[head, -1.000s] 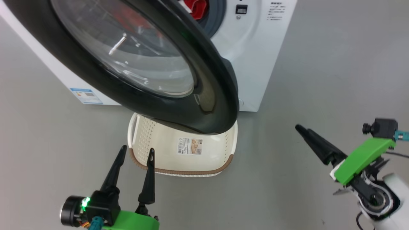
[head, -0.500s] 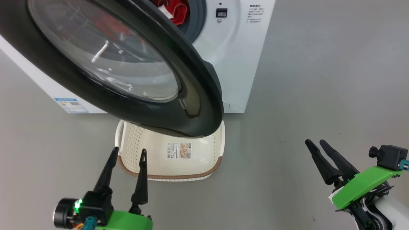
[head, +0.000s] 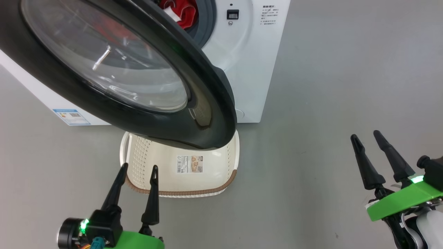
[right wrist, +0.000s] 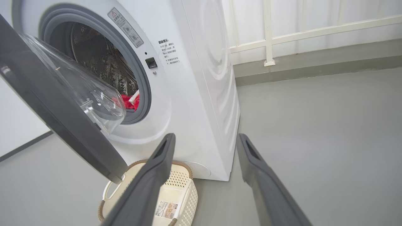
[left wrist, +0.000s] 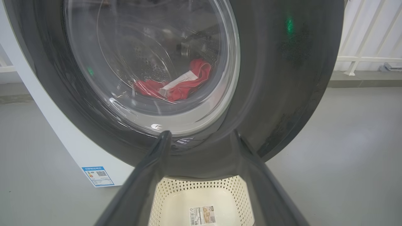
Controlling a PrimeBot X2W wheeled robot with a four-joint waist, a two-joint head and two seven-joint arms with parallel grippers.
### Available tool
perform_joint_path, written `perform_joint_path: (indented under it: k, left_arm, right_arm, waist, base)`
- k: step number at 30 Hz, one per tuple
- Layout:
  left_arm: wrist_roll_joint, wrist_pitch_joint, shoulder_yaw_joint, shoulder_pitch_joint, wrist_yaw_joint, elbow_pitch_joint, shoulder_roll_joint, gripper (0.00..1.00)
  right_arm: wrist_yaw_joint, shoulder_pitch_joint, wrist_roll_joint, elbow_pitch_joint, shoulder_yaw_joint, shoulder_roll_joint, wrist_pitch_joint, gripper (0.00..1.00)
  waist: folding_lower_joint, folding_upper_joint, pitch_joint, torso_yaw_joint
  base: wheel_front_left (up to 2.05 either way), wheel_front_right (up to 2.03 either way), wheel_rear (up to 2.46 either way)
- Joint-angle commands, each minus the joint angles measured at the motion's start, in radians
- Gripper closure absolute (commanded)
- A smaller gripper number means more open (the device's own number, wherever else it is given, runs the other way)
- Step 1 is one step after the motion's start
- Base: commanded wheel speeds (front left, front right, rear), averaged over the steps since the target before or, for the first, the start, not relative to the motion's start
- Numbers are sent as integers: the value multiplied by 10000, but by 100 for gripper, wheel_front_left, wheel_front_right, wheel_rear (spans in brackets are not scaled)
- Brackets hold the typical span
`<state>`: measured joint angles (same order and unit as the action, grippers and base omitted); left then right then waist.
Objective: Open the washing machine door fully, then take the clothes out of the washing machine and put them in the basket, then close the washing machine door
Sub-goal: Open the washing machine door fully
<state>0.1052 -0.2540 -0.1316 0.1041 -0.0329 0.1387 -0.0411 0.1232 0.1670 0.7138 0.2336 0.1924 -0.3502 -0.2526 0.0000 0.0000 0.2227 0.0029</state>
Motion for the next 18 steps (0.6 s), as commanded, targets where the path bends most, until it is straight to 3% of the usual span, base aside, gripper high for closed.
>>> perform_joint_path:
  k: [1, 9, 18]
  left_arm:
    - [-109, -78, 325, 35, 81, -176, -91, 0]
    - [-83, -78, 274, 2, 20, -213, -91, 0]
    - [11, -78, 229, -96, -91, -279, -91, 0]
  right_arm:
    - [75, -214, -427, -321, -139, -25, -90, 0]
    - [75, -853, -2498, -756, -1367, 838, -90, 0]
    - [75, -1368, -2920, -626, -1567, 1160, -91, 0]
  waist:
    - [0, 0, -25, 14]
    - [0, 0, -168, 149]
    - [0, 0, -251, 249]
  base:
    - [0, 0, 0]
    - [0, 0, 0]
    - [0, 0, 0]
